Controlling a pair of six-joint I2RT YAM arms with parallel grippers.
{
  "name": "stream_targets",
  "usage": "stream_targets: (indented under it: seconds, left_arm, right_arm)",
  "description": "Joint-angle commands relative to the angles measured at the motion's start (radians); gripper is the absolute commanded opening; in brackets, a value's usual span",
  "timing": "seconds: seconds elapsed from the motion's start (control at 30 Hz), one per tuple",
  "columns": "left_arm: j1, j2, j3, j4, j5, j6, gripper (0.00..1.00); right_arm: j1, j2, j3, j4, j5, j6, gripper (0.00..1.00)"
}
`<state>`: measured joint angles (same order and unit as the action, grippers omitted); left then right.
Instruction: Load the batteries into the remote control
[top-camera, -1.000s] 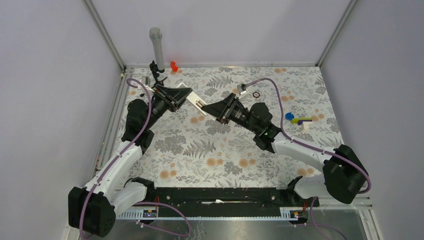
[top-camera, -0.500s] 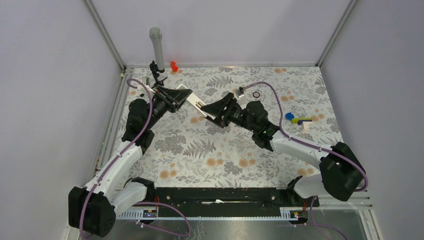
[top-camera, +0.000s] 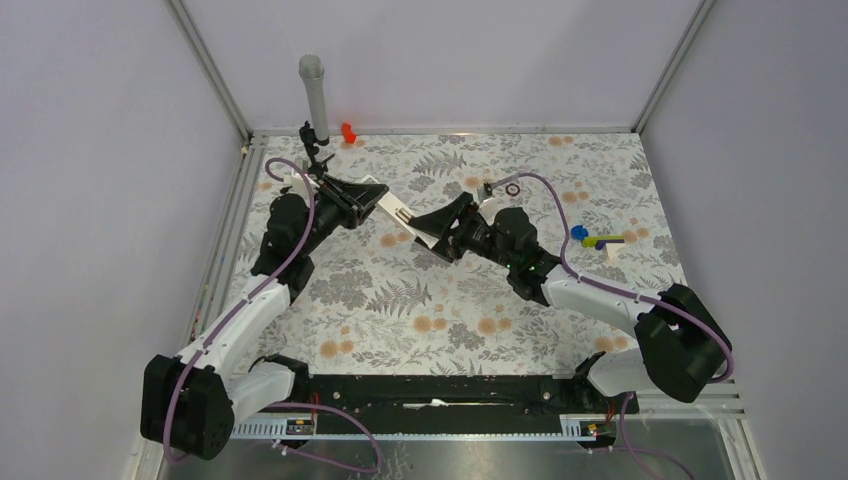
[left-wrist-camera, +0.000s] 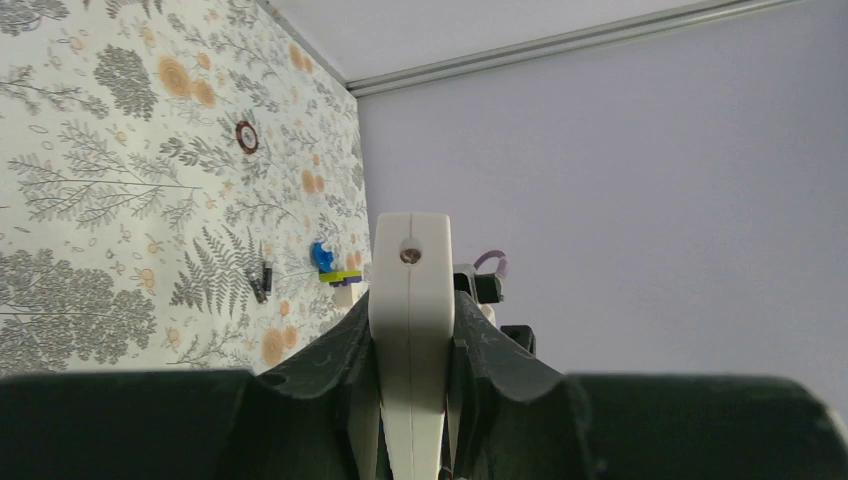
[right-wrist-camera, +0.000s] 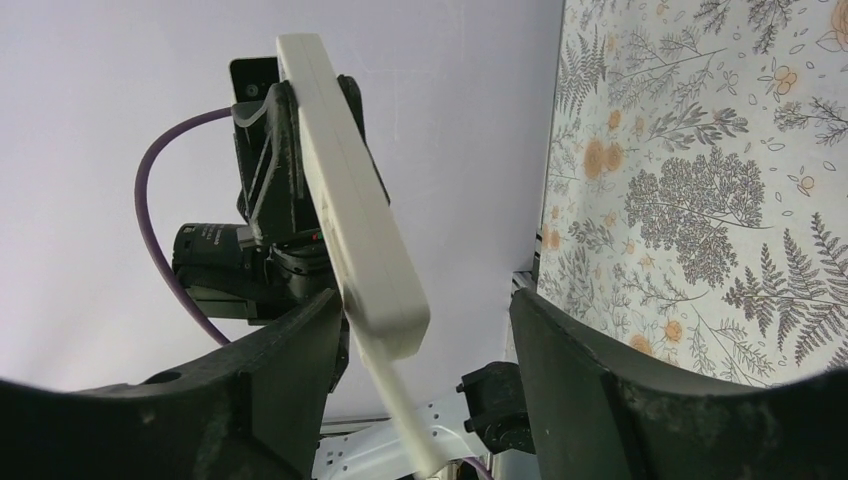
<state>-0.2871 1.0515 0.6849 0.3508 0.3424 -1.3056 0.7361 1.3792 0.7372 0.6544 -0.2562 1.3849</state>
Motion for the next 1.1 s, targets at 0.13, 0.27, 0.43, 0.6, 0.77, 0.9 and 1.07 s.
stream_targets:
  seconds: [0.13,0.27,0.43,0.6,0.77,0.9,1.07]
  left_arm:
    - [0.003,0.047,-0.023,0.085,-0.047,0.046,0.00]
    - [0.003,0.066,-0.040,0.104,-0.078,0.078,0.00]
    - [0.003,0.073,-0.043,0.092,-0.109,0.126,0.00]
    - [0.004,0.067,-0.034,0.063,-0.126,0.184,0.00]
    - [0.004,0.059,-0.026,0.039,-0.129,0.249,0.00]
    - [0.008,0.041,-0.009,-0.059,-0.165,0.347,0.00]
    - [0.015,-0.020,-0.039,-0.152,-0.285,0.394,0.00]
  right_arm:
    - [-0.016,-0.026,-0.018,0.044,-0.023,0.059,0.60]
    - [-0.020,-0.011,-0.019,0.041,-0.042,0.076,0.50]
    - [-0.024,0.008,-0.027,0.040,-0.051,0.063,0.41]
    - [-0.030,0.030,-0.032,0.040,-0.067,0.042,0.24]
    - [-0.032,0.042,-0.036,0.074,-0.099,0.011,0.06]
    - [-0.044,0.011,-0.058,0.021,-0.095,-0.102,0.00]
    - [-0.066,0.013,-0.041,-0.258,-0.068,-0.347,0.00]
